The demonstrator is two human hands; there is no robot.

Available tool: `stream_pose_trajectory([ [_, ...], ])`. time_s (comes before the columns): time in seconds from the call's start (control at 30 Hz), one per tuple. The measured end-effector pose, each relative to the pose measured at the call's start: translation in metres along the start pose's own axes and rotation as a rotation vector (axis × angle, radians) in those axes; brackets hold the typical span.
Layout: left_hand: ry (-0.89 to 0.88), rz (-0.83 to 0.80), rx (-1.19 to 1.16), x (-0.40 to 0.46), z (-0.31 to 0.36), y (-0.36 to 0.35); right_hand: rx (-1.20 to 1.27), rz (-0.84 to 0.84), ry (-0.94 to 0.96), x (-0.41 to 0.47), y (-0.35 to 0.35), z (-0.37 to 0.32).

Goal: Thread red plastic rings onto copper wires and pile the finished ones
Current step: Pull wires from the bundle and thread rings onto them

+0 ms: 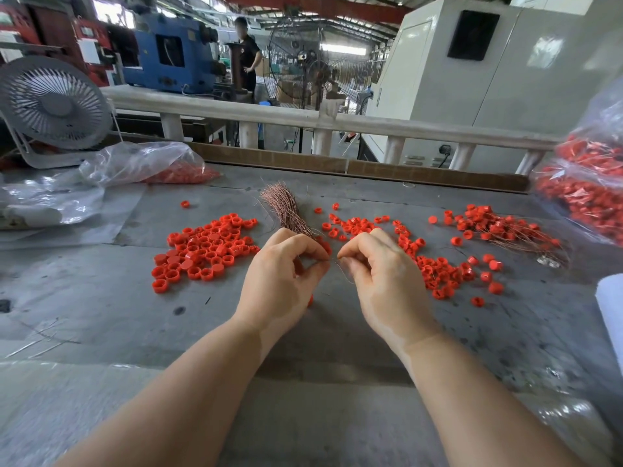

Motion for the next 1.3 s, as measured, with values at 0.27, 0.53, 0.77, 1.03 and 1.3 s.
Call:
stream_pose_trajectory([
  [0.27,-0.050,0.010,0.128,-0.0026,0.0012,0.0014,-0.007,-0.017,0.008,-0.0012,-0.0011,-0.0012],
  [0.53,-0.017,0.051,0.110,-0.0012,0.0013,0.0021,-0.012,0.027,0.081,-0.0011,0.0005,-0.0046],
  [0.77,0.074,-0.017,-0.109,0.0019,0.0053,0.0024,0.020,0.019,0.009,0.0004,0.0004,-0.0004],
  [1.03,0.164,-0.019,-0.239,0.0036,0.0019,0.0047,0.007,0.055,-0.025,0.0005,0.0027,0.0010],
  [1.3,0.210,-0.030,-0.277,0.0027,0.0031,0.0037,0.000,0.045,0.022,-0.0001,-0.0001,0.0010],
])
Point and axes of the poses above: each hand's wrist, its own x-axis towards the middle knuckle, its own y-axis out of the back of the hand, z = x × y, the point moved 1 cm from there along x, towards the middle knuckle, and after that the axes turned 13 degrees about -x, right-handed, at the moved point
